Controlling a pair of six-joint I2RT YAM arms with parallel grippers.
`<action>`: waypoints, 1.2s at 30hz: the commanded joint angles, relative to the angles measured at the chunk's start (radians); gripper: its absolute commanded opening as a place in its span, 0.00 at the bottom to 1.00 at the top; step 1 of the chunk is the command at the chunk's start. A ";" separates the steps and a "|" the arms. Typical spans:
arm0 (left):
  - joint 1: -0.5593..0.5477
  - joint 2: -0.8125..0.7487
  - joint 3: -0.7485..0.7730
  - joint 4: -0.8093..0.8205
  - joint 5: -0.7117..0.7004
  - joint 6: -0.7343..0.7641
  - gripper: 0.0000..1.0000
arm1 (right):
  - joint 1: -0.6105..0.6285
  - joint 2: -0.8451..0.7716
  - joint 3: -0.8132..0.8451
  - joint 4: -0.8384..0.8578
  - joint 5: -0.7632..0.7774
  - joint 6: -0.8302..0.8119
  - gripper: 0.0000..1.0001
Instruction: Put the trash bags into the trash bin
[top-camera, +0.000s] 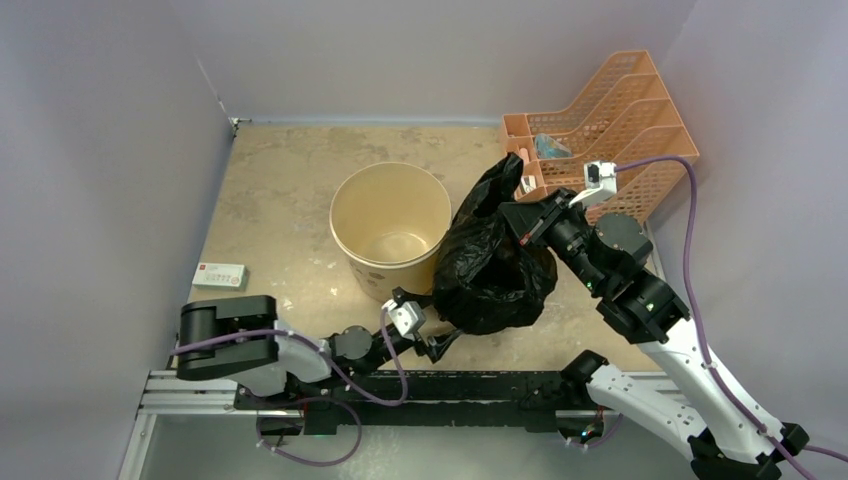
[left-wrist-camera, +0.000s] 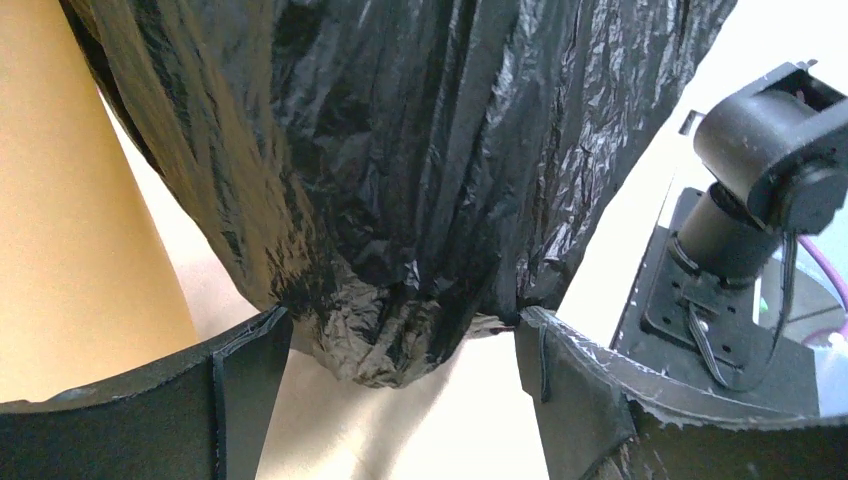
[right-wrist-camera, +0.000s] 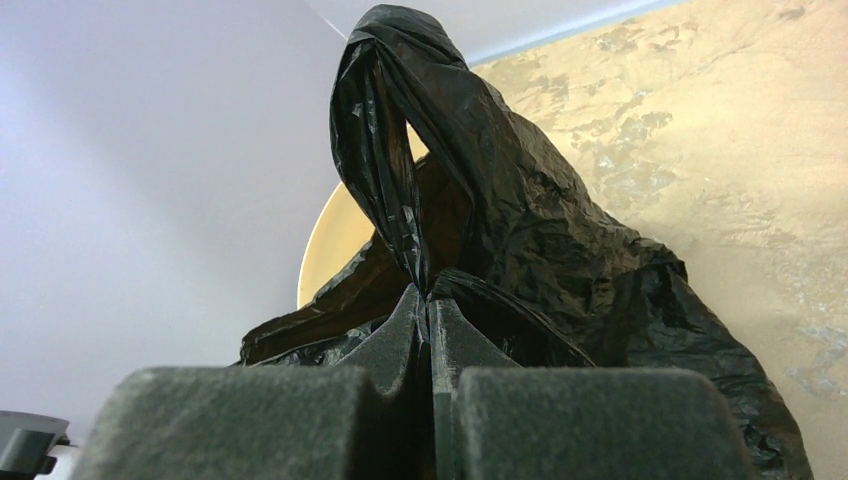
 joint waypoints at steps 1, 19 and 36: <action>-0.001 0.097 0.062 0.274 -0.052 0.061 0.82 | -0.004 -0.009 0.043 0.051 -0.021 0.011 0.00; 0.093 -0.124 0.332 -0.408 0.293 -0.117 0.00 | -0.004 -0.043 0.038 0.016 0.092 -0.005 0.00; 0.341 -0.175 1.090 -1.340 0.819 0.076 0.00 | -0.004 -0.219 -0.017 0.068 0.245 0.033 0.00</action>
